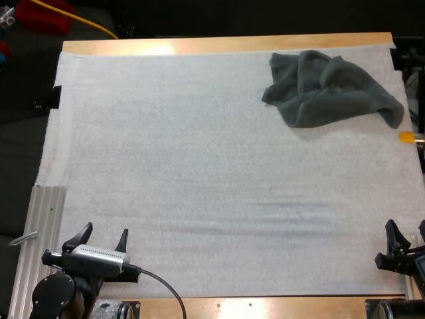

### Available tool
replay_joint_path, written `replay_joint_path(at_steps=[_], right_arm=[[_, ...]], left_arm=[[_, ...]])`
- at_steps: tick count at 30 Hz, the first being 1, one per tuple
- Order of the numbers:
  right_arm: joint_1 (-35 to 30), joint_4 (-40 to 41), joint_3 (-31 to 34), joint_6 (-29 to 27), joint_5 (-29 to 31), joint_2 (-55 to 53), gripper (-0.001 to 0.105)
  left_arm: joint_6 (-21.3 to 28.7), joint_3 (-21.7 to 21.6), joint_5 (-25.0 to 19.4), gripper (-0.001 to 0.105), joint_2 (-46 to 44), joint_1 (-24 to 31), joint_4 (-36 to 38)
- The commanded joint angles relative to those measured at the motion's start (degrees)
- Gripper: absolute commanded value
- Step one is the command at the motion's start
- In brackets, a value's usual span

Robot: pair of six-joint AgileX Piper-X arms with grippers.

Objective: Pick towel from pile, fold and stack

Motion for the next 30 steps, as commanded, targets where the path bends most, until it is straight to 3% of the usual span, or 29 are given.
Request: replay_joint_path(at_steps=[1,10,19,30], right_arm=[[-0.2,-0.4,0.0,-0.1,-0.1,-2.1,0.061],[-0.2,-0.4,0.0,-0.1,-0.2,-2.1,0.061],[-0.2,-0.4,-2.9,-0.1,-1.8,0.9,0.061],[-0.2,-0.4,-12.8,-0.9,-13.1,11.3,0.061]], left_arm=[[-0.3,-0.1,-0.6,0.061,-7.9,0.0,-0.3],[-0.3,-0.1,0.6,0.061,-6.9,0.0,-1.0],[-0.3,-0.8,9.5,0.061,-1.3,-0.5,-3.0],[-1.8,-8.7,11.1,0.061,8.8,-9.5,-9.5]])
